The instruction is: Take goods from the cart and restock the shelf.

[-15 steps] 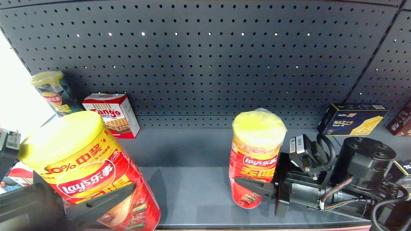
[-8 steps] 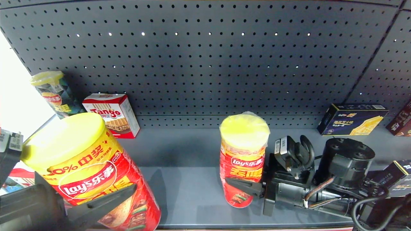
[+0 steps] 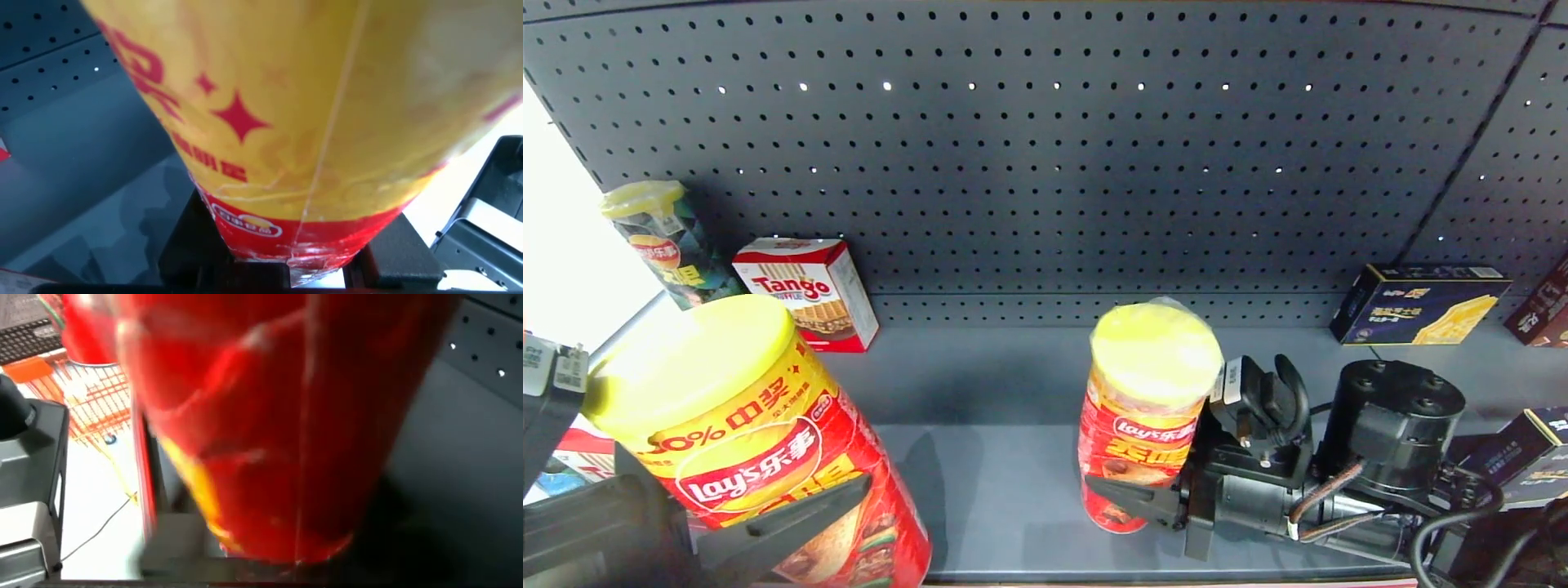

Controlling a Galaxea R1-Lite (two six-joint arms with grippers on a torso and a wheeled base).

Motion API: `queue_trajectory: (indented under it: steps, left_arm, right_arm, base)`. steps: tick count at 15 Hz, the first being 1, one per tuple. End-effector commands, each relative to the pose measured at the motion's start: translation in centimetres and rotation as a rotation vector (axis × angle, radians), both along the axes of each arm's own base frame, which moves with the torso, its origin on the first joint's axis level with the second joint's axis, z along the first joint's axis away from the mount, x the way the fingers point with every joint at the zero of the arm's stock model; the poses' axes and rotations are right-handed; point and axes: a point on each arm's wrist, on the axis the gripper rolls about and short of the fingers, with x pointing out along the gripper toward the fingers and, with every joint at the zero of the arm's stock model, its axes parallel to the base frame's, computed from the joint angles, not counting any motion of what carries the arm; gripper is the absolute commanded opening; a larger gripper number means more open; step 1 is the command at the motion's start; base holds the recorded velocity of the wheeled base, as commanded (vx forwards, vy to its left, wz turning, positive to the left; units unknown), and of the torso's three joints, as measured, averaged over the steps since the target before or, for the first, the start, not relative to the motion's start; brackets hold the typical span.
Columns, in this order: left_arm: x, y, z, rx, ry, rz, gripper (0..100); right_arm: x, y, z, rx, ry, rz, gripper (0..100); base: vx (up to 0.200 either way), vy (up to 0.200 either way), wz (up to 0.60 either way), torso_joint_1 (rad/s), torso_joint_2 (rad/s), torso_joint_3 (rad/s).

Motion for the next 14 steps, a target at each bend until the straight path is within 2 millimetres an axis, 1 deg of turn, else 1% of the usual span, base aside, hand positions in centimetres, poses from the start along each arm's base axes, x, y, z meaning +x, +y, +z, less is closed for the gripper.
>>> queue_trajectory:
  steps: [1,2,4,7,9,10,11,12,13,14]
  left_arm:
    - [0.0,0.0,-0.1,0.001,0.003,0.0,0]
    - [0.0,0.0,-0.1,0.001,0.003,0.0,0]
    - [0.0,0.0,-0.1,0.002,0.002,0.0,0]
    - [0.0,0.0,0.0,-0.001,0.0,0.002,0]
    - [0.0,0.0,0.1,-0.002,-0.002,0.002,0]
    - [0.0,0.0,0.1,-0.002,-0.002,0.002,0]
    - [0.0,0.0,0.1,-0.002,-0.002,0.0,0]
    - [0.0,0.0,0.1,-0.001,-0.003,0.0,0]
    - [0.0,0.0,0.0,0.0,-0.002,0.0,0]
    - [0.0,0.0,0.0,0.0,-0.002,0.002,0]
  right_arm:
    - [-0.4,-0.4,0.2,0.002,-0.005,-0.012,100]
    - [-0.6,-0.7,0.2,0.001,-0.004,-0.018,100]
    - [-1.8,-2.5,1.1,0.016,-0.021,-0.041,100]
    - [-3.6,-6.3,3.6,0.078,-0.103,-0.125,100]
    - [-4.4,-9.5,5.4,0.124,-0.179,-0.235,100]
    - [-4.6,-10.1,5.8,0.135,-0.197,-0.259,100]
    - [-5.8,-13.0,7.4,0.164,-0.271,-0.378,100]
    - [-6.6,-14.3,8.0,0.167,-0.292,-0.443,100]
    - [-8.1,-15.8,8.5,0.162,-0.3,-0.554,100]
    - [-8.2,-15.9,8.5,0.163,-0.3,-0.561,100]
  base:
    - [0.0,0.0,0.0,0.0,0.0,0.0]
    - [0.0,0.0,0.0,0.0,0.0,0.0]
    - [0.0,0.0,0.0,0.0,0.0,0.0]
    - [0.0,0.0,0.0,0.0,0.0,0.0]
    - [0.0,0.0,0.0,0.0,0.0,0.0]
    - [0.0,0.0,0.0,0.0,0.0,0.0]
    - [0.0,0.0,0.0,0.0,0.0,0.0]
    - [0.0,0.0,0.0,0.0,0.0,0.0]
    - [0.0,0.0,0.0,0.0,0.0,0.0]
    - [0.0,0.0,0.0,0.0,0.0,0.0]
